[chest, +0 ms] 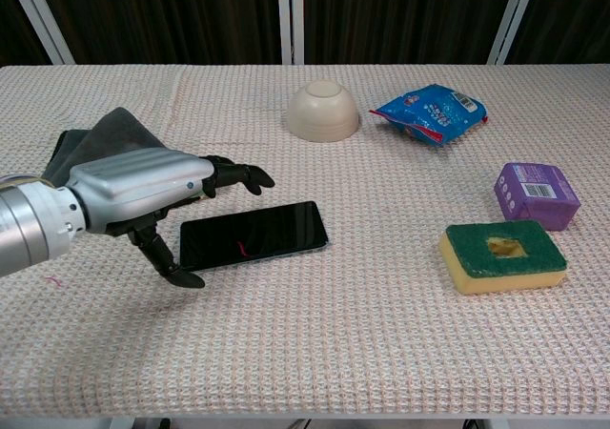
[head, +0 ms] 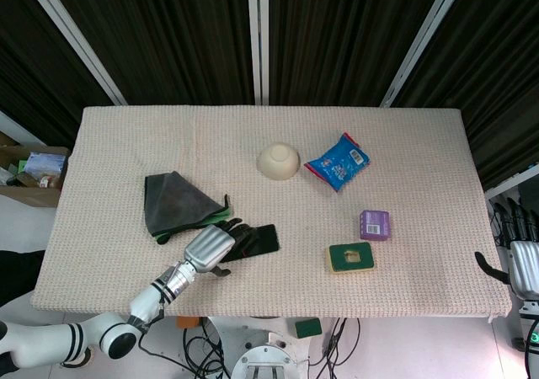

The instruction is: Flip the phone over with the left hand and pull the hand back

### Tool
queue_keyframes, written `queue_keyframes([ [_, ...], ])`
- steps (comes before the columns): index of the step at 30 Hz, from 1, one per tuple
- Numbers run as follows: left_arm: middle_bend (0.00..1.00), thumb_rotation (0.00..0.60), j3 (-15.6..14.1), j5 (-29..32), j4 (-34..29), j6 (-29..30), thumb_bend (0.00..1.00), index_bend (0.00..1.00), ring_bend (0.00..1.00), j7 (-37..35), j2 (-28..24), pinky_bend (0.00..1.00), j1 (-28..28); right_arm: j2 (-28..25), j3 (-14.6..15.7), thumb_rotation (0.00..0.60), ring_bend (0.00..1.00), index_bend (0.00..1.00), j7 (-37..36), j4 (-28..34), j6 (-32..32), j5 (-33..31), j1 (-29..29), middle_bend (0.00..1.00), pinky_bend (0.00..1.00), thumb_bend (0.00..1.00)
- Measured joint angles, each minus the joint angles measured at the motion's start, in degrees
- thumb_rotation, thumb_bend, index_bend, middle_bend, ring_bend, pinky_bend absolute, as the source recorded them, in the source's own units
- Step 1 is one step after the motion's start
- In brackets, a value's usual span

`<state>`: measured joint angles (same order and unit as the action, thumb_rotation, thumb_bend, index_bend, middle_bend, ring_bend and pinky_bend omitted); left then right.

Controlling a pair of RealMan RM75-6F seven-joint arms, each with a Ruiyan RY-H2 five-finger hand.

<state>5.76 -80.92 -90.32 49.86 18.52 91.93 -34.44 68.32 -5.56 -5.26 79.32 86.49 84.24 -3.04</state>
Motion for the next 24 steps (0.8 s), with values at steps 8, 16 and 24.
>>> queue_keyframes([
  [8, 0.20, 0.600, -0.20, 1.18, 1.10, 0.48, 0.03, 0.13, 0.13, -0.40, 1.11, 0.30, -1.39, -0.16, 0.12, 0.600, 0.00, 0.00, -0.67, -0.70, -0.09, -0.09, 0.15, 0.00, 0.00, 0.24],
  [16, 0.21, 0.600, -0.74, 2.88, 2.25, -0.23, 0.04, 0.14, 0.14, -0.03, 2.06, 0.30, -2.61, 0.03, 0.19, 0.600, 0.00, 0.00, -1.49, -1.47, -0.01, -0.02, 0.25, 0.00, 0.00, 0.24],
  [24, 0.26, 0.600, -1.26, 4.82, 3.06, -0.61, 0.06, 0.16, 0.18, 0.10, 2.40, 0.34, -3.29, 0.05, 0.18, 0.600, 0.00, 0.00, -1.16, -1.37, -0.10, -0.21, 0.33, 0.00, 0.00, 0.26],
])
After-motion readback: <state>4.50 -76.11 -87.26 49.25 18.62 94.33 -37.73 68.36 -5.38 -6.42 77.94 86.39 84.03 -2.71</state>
